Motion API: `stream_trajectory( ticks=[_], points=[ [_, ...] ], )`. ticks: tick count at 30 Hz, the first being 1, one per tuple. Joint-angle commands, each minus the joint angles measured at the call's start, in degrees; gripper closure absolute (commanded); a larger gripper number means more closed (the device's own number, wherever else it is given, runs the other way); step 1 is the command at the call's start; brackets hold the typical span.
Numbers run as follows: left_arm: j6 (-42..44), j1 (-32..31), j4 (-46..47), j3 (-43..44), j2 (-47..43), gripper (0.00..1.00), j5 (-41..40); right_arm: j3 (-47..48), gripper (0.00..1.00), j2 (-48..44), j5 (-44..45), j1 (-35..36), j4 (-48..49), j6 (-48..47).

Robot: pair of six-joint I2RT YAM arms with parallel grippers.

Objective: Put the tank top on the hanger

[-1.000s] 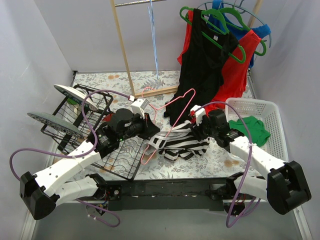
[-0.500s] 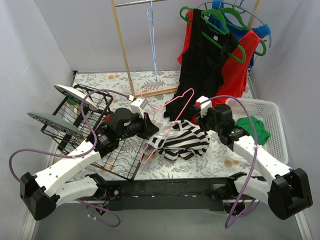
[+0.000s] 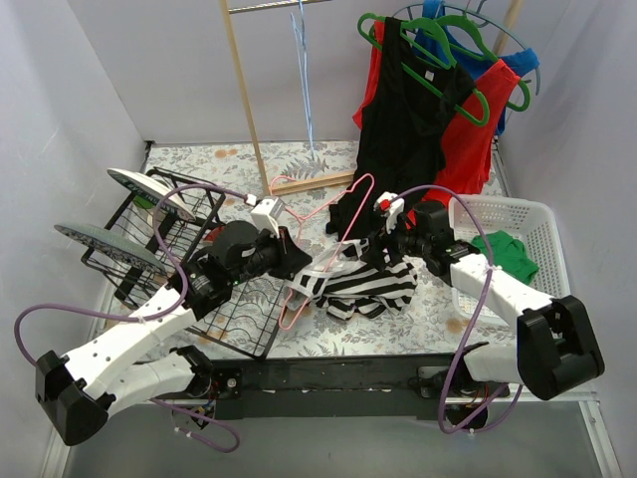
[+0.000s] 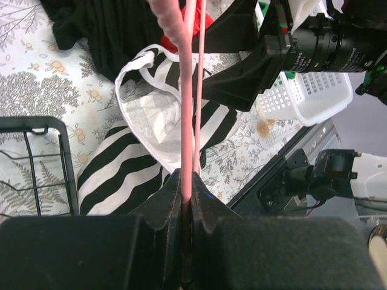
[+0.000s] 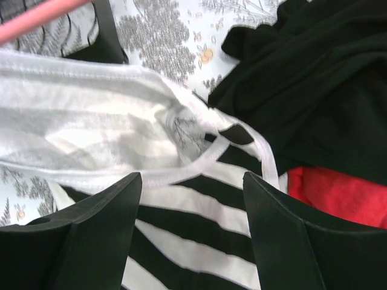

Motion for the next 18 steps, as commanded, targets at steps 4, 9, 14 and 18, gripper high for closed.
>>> stream_trajectory(
  ticks=[4, 9, 14, 18],
  points=[
    [-7.47, 0.37, 2.18, -6.32, -5.16, 1.0, -4.42, -3.69, 0.21, 2.82, -2.92, 0.02, 20.8, 8.11],
    [-8.53, 0.46, 3.06, -7.91, -5.7, 1.0, -5.03, -1.32, 0.22, 7.14, 1.29, 1.96, 21.16, 5.48],
    [-8.71, 0.55, 3.24, -7.91, -5.52, 1.0, -7.05, 0.26, 0.25, 10.83, 8.85, 5.91, 20.37, 1.0],
    [-9.06, 0.46, 3.59, -8.52, -5.7, 1.0, -7.41, 1.06, 0.33, 12.5, 13.78, 7.24, 19.84, -0.76]
  ],
)
